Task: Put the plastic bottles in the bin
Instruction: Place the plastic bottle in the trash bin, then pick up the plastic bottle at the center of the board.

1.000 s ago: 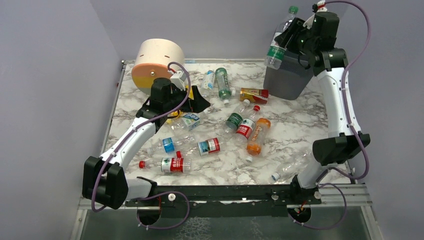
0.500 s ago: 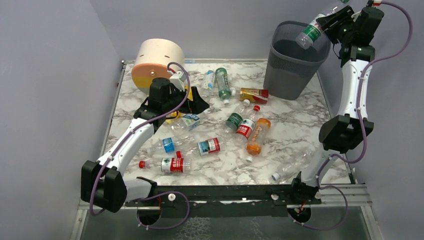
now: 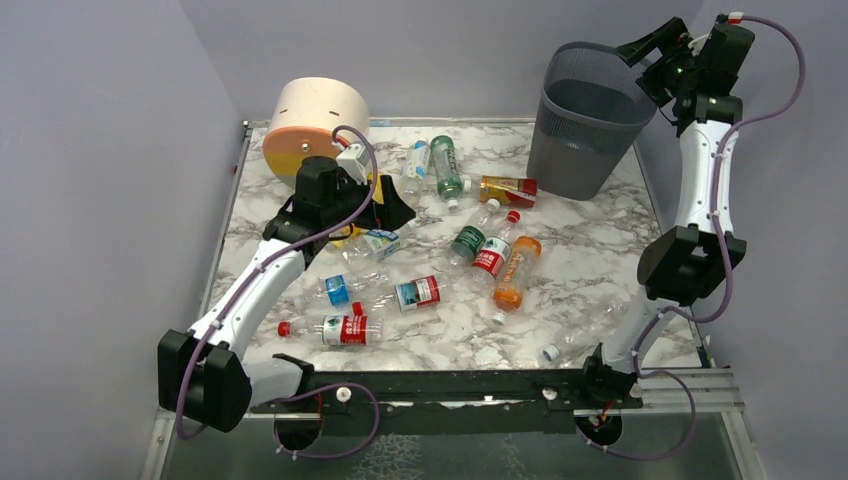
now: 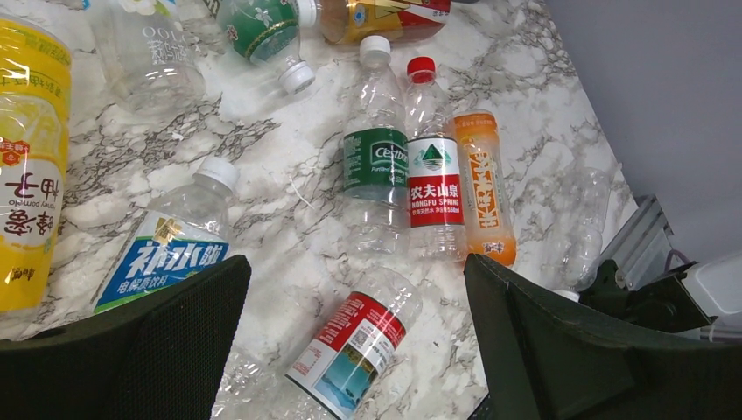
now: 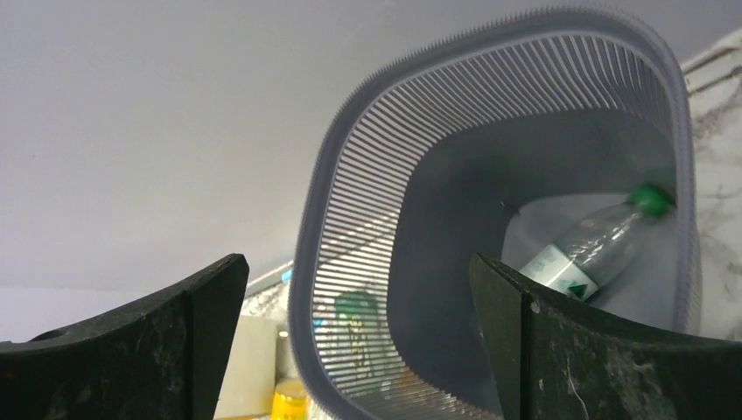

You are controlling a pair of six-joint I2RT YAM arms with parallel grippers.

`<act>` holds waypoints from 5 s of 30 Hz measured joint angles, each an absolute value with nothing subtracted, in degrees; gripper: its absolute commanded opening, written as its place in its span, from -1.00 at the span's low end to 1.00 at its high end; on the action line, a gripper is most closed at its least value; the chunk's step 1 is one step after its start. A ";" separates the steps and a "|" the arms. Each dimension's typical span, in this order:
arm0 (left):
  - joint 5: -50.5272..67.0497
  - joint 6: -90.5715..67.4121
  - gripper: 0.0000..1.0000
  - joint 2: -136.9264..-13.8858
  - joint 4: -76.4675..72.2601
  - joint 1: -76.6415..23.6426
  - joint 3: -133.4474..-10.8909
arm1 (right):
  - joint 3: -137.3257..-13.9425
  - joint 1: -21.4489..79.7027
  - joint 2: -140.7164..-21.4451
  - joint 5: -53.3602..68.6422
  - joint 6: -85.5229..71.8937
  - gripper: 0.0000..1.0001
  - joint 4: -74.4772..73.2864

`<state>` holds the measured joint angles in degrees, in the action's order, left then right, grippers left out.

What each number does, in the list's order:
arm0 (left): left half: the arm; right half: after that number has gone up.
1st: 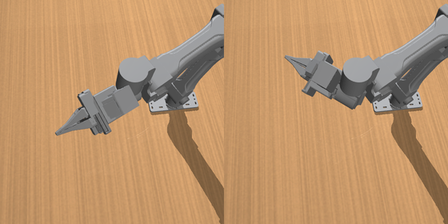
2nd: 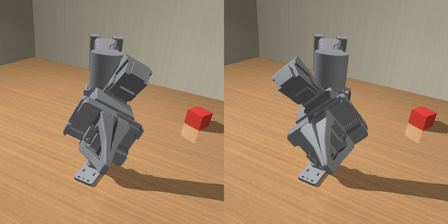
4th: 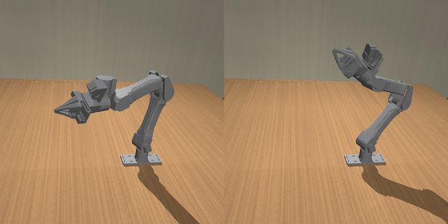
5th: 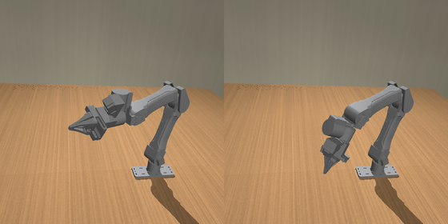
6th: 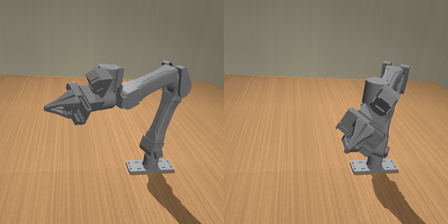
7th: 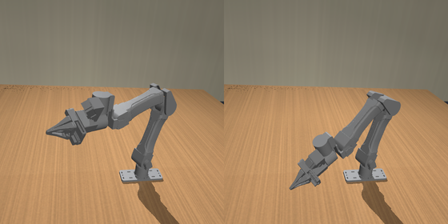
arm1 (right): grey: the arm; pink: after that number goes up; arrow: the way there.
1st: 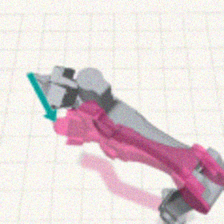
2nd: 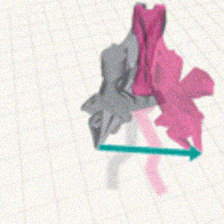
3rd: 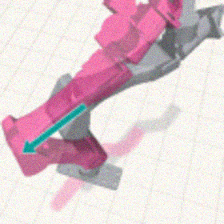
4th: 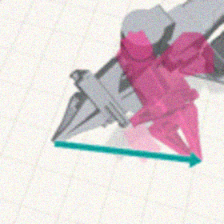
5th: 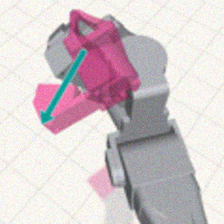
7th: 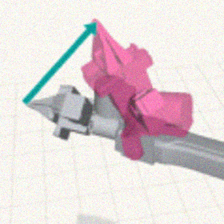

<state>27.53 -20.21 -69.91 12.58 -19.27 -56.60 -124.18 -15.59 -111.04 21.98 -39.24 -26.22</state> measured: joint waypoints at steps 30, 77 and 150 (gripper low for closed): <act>37.06 -24.53 0.98 -62.13 13.65 -19.27 -51.09 | -68.25 -14.68 -64.58 31.16 -28.38 0.99 -32.80; 30.30 -35.53 0.98 -64.18 20.69 -21.45 -52.38 | -46.98 -2.59 -70.48 23.40 -23.59 0.99 -37.15; 30.13 -33.26 0.98 -47.00 27.09 -24.14 -42.74 | -43.09 15.59 -72.31 8.14 -42.70 0.15 -30.35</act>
